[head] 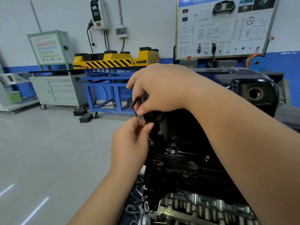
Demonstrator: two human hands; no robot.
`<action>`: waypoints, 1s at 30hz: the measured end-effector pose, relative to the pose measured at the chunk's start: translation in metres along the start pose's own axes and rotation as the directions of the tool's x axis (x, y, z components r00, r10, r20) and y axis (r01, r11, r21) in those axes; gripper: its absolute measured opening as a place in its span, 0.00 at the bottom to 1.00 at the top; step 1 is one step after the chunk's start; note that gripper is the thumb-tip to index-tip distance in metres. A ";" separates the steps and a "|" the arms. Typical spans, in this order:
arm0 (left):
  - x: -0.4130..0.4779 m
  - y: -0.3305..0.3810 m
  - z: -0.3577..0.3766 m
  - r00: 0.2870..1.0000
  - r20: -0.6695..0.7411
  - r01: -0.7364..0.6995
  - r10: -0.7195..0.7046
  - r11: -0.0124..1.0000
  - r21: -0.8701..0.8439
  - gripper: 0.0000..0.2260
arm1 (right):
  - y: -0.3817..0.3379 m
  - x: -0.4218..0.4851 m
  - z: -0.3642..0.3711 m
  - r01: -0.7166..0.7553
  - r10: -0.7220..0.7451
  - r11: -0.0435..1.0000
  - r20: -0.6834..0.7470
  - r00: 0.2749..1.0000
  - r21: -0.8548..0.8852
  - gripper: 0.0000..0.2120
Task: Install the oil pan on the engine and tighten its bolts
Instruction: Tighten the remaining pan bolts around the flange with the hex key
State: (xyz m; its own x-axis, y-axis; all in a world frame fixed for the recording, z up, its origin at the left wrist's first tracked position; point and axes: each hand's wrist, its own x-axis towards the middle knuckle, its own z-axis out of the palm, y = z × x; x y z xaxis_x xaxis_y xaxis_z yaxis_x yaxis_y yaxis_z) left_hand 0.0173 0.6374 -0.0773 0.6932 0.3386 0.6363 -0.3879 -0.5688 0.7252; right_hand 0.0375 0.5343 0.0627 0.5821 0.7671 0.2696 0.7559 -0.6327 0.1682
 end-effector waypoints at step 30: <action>-0.002 0.000 -0.004 0.998 0.030 0.050 -0.048 0.996 -0.073 0.09 | -0.004 -0.002 -0.002 -0.015 0.014 0.997 -0.019 1.000 -0.075 0.12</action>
State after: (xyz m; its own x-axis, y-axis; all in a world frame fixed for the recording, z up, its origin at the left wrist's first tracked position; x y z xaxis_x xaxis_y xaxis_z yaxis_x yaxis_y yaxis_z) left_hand 0.0140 0.6394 -0.0771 0.7290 0.3428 0.5925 -0.3961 -0.4947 0.7735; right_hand 0.0326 0.5346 0.0633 0.5865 0.7561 0.2903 0.7225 -0.6504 0.2344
